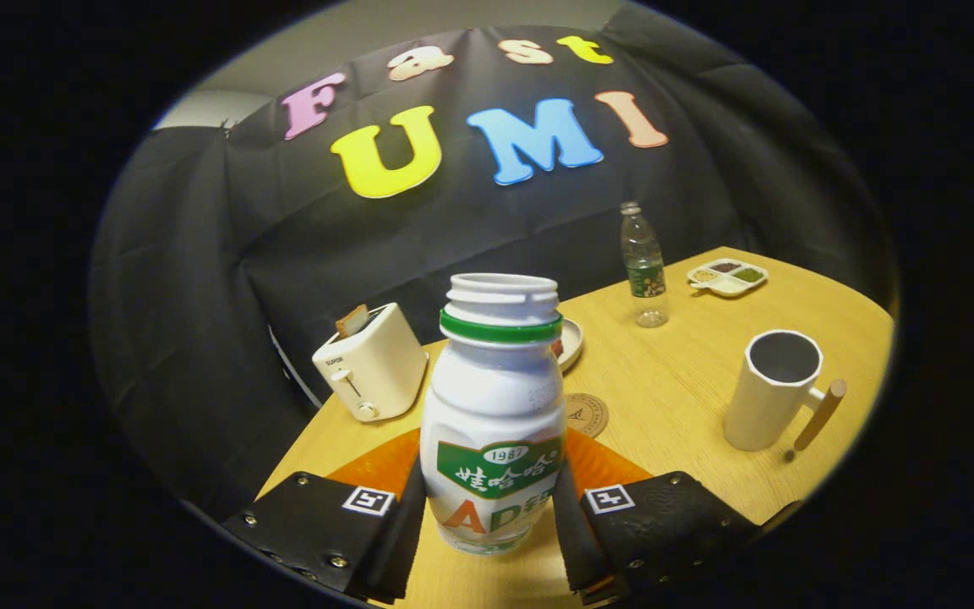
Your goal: Take the bottle from table, then pour the juice into the cup, finally place the bottle on the coaster
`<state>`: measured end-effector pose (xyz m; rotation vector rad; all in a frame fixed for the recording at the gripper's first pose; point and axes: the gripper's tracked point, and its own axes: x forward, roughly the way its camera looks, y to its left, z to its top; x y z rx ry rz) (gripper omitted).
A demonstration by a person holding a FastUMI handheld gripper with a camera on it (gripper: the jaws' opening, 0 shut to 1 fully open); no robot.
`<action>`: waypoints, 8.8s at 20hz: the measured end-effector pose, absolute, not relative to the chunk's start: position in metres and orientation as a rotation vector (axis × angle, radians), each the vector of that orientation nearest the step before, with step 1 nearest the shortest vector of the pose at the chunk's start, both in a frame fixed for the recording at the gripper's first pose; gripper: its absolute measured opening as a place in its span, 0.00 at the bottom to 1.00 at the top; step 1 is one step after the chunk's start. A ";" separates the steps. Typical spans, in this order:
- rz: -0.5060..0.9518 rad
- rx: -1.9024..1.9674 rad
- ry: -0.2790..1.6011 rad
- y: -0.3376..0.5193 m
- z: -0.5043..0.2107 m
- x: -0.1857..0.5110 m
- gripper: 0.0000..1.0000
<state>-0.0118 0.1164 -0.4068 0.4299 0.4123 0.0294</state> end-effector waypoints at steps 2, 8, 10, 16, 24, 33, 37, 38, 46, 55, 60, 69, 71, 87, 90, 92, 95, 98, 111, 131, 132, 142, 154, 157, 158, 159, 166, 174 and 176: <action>-0.001 0.496 0.436 0.102 -0.412 -0.014 0.68; -0.047 0.743 0.490 0.063 -0.425 -0.015 0.67; -0.078 0.822 0.508 0.048 -0.434 -0.014 0.68; -0.124 1.036 0.534 0.028 -0.444 -0.014 0.67; -0.104 1.244 0.524 0.038 -0.424 0.003 0.67; -0.150 1.425 0.505 0.034 -0.413 0.006 0.67; -0.170 1.499 0.501 0.030 -0.413 0.006 0.67; -0.174 1.520 0.502 0.030 -0.412 0.007 0.67; -0.195 1.615 0.485 0.027 -0.407 0.011 0.67; -0.200 1.693 0.441 0.023 -0.403 0.014 0.67; -0.197 1.702 0.442 0.024 -0.402 0.017 0.67; -0.203 1.716 0.419 0.022 -0.391 0.028 0.67; -0.211 1.729 0.406 0.020 -0.389 0.028 0.67; -0.242 1.788 0.376 0.021 -0.386 0.029 0.67; -0.247 1.789 0.370 0.019 -0.386 0.029 0.67; -0.254 1.794 0.375 0.020 -0.387 0.031 0.67; -0.259 1.818 0.366 0.022 -0.386 0.034 0.67; -0.259 1.826 0.358 0.024 -0.383 0.037 0.67; -0.268 1.885 0.312 0.025 -0.378 0.050 0.67; -0.321 1.937 0.274 0.012 -0.382 0.046 0.67; -0.320 1.939 0.270 0.010 -0.382 0.045 0.67; -0.343 1.952 0.259 -0.002 -0.390 0.045 0.67; -0.355 1.956 0.260 -0.009 -0.396 0.046 0.67; -0.351 1.957 0.264 -0.008 -0.394 0.047 0.67; -0.351 1.957 0.266 -0.008 -0.395 0.047 0.67; -0.350 1.958 0.267 -0.008 -0.394 0.047 0.67; -0.345 1.968 0.258 -0.009 -0.393 0.047 0.67; -0.347 1.972 0.250 -0.012 -0.396 0.045 0.67; -0.342 1.964 0.251 -0.011 -0.395 0.045 0.67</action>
